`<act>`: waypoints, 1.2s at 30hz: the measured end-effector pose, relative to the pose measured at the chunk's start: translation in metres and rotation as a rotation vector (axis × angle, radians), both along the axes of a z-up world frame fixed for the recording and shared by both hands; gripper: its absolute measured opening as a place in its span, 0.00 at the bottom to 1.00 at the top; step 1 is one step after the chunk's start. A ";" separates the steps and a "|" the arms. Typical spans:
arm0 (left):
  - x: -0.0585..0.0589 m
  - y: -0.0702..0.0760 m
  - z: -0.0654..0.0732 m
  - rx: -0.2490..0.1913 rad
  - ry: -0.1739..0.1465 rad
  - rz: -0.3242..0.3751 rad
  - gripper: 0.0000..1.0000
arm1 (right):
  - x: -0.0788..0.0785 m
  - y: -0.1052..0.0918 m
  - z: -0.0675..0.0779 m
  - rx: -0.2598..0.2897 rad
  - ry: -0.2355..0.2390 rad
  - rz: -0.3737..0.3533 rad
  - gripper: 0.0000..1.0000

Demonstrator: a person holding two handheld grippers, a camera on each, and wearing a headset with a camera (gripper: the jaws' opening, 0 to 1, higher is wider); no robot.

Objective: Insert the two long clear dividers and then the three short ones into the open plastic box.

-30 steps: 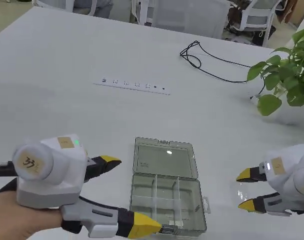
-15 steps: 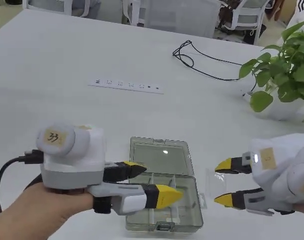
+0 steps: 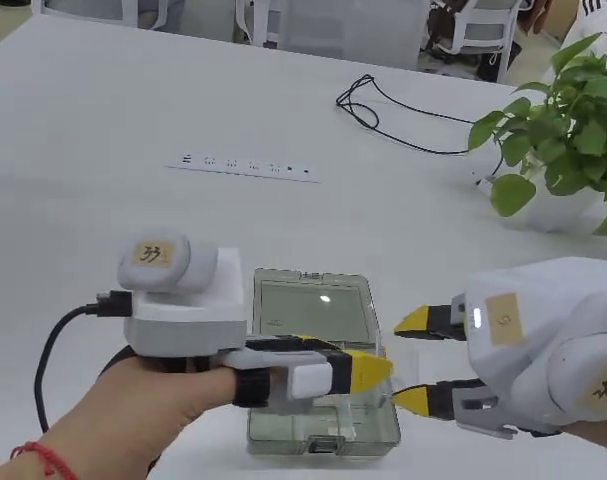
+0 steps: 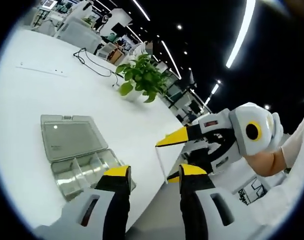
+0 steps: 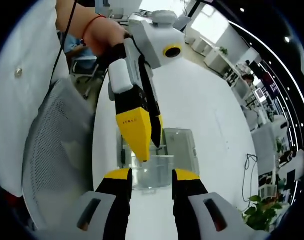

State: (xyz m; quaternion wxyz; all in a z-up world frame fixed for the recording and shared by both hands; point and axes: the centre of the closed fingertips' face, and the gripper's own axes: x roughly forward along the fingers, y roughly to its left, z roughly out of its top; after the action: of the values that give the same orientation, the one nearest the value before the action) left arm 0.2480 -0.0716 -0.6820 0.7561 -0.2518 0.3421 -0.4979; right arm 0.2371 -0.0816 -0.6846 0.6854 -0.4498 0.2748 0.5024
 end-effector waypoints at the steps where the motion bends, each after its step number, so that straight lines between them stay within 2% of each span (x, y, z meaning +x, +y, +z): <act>1: -0.001 -0.002 0.000 -0.002 0.008 -0.004 0.33 | -0.001 0.002 0.001 -0.002 -0.005 0.002 0.32; 8: -0.008 -0.009 0.000 -0.024 0.041 -0.022 0.19 | -0.003 0.008 0.007 -0.001 -0.017 0.007 0.32; 11: -0.010 -0.011 -0.001 -0.024 0.044 -0.032 0.12 | -0.004 0.011 0.007 0.001 -0.016 0.009 0.32; 19: -0.014 -0.013 0.002 -0.047 0.056 -0.045 0.01 | -0.005 0.011 0.009 -0.008 -0.023 0.010 0.32; 27: -0.015 -0.014 0.003 -0.054 0.061 -0.051 0.00 | -0.005 0.010 0.008 -0.014 -0.025 0.013 0.32; 36: -0.014 -0.012 0.003 -0.069 0.088 -0.032 0.00 | -0.004 0.012 0.009 -0.012 -0.034 0.020 0.33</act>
State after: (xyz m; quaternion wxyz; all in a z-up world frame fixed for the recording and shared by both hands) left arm 0.2342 -0.0840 -0.6788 0.7232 -0.2939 0.3617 -0.5097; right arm 0.2333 -0.0698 -0.6759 0.6821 -0.4651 0.2617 0.4999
